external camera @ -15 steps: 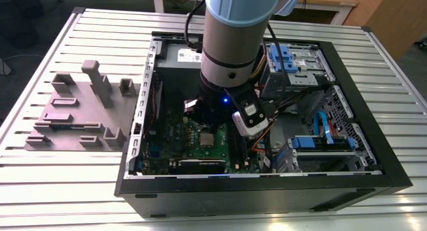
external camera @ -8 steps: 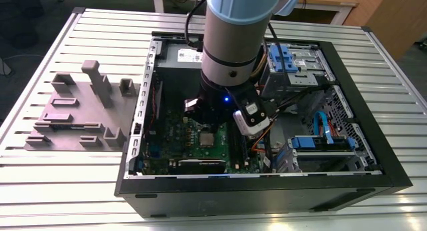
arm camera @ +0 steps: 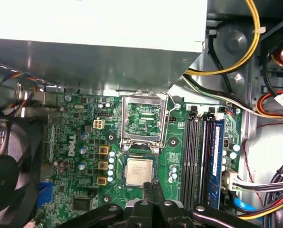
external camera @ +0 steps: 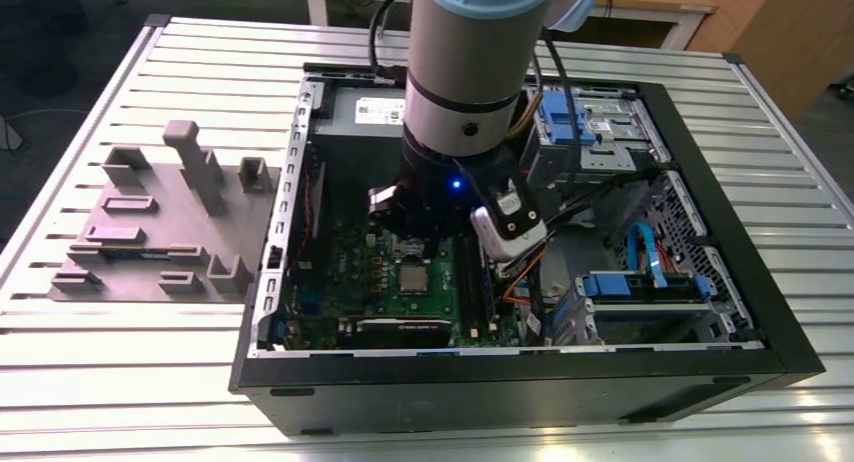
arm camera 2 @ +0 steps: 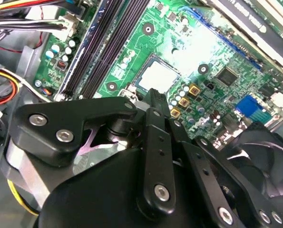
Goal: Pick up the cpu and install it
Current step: 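Close the cpu cover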
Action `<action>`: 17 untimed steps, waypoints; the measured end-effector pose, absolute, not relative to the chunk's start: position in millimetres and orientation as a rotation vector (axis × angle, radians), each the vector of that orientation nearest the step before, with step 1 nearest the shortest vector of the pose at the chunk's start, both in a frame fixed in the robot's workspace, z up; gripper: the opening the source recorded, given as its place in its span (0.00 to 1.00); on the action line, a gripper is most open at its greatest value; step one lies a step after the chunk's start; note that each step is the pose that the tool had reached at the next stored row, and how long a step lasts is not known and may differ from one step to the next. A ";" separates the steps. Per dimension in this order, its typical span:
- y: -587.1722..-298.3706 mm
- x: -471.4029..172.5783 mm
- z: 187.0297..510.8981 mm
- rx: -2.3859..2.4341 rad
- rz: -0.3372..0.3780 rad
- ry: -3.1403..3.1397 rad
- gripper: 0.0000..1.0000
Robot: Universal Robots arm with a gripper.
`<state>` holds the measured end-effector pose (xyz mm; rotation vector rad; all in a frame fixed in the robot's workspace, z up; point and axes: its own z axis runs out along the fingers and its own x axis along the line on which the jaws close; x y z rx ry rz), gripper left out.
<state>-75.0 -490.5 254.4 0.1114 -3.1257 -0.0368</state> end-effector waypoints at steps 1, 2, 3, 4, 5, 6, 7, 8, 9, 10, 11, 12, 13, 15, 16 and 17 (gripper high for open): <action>-490.5 -75.0 254.4 0.134 -0.037 -3.125 0.10; -490.6 -75.1 254.5 0.163 -0.036 -3.124 0.10; -490.5 -75.1 254.5 0.191 -0.036 -3.122 0.10; -490.5 -75.1 254.5 0.219 -0.036 -3.120 0.10; -490.5 -75.1 254.5 0.247 -0.035 -3.118 0.10; -490.5 -75.1 254.5 0.275 -0.035 -3.115 0.10; -490.5 -75.1 254.5 0.303 -0.035 -3.112 0.10; -490.5 -75.1 254.5 0.334 -0.035 -3.109 0.10; -490.5 -75.1 254.5 0.362 -0.035 -3.106 0.10; -490.5 -75.1 254.5 0.390 -0.034 -3.102 0.10; -490.5 -75.1 254.4 0.418 -0.034 -3.098 0.10; -490.5 -75.0 254.4 0.445 -0.034 -3.094 0.10; -490.5 -75.0 254.4 0.473 -0.034 -3.090 0.10; -490.5 -75.1 254.3 0.530 -0.033 -3.080 0.10; -490.5 -75.1 254.3 0.558 -0.033 -3.075 0.10; -490.5 -75.1 254.3 0.585 -0.033 -3.070 0.10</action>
